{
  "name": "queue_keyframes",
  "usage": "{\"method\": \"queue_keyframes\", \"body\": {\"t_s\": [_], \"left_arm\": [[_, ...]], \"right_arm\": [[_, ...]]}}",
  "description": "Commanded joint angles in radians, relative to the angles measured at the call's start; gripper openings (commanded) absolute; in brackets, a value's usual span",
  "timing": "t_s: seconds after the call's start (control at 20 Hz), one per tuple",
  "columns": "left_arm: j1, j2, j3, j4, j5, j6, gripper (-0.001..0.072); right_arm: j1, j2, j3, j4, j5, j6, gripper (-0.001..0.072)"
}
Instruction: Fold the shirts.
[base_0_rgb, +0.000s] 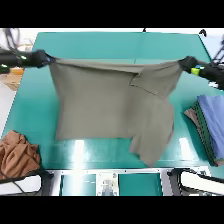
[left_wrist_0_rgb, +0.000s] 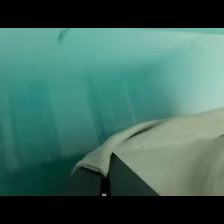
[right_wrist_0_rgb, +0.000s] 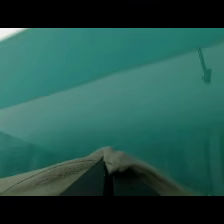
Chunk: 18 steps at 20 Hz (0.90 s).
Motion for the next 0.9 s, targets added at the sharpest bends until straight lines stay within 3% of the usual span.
{"method": "queue_keyframes", "body": {"t_s": [0.0, 0.25, 0.35, 0.5, 0.65, 0.85], "left_arm": [[-0.013, -0.147, -0.020, -0.002, 0.134, 0.013, 0.0030], [-0.012, -0.169, -0.020, 0.013, 0.166, 0.013, 0.0029], [-0.010, -0.169, -0.020, 0.066, 0.098, -0.016, 0.0029], [-0.010, -0.169, -0.020, 0.177, -0.074, -0.087, 0.0029], [-0.010, -0.169, -0.020, 0.299, -0.205, -0.181, 0.0029], [-0.011, -0.170, -0.041, 0.364, -0.268, -0.251, 0.0029]], "right_arm": [[0.021, -0.263, 0.146, 0.035, -0.004, 0.011, 0.0022], [0.003, -0.374, 0.314, 0.032, 0.139, 0.049, 0.0021], [-0.034, -0.360, 0.314, -0.011, 0.250, 0.084, 0.0020], [-0.094, -0.321, 0.295, -0.192, 0.455, 0.162, 0.0019], [-0.112, -0.256, 0.199, -0.267, 0.476, 0.161, 0.0019], [-0.110, -0.248, 0.077, -0.281, 0.463, 0.156, 0.0020]]}}
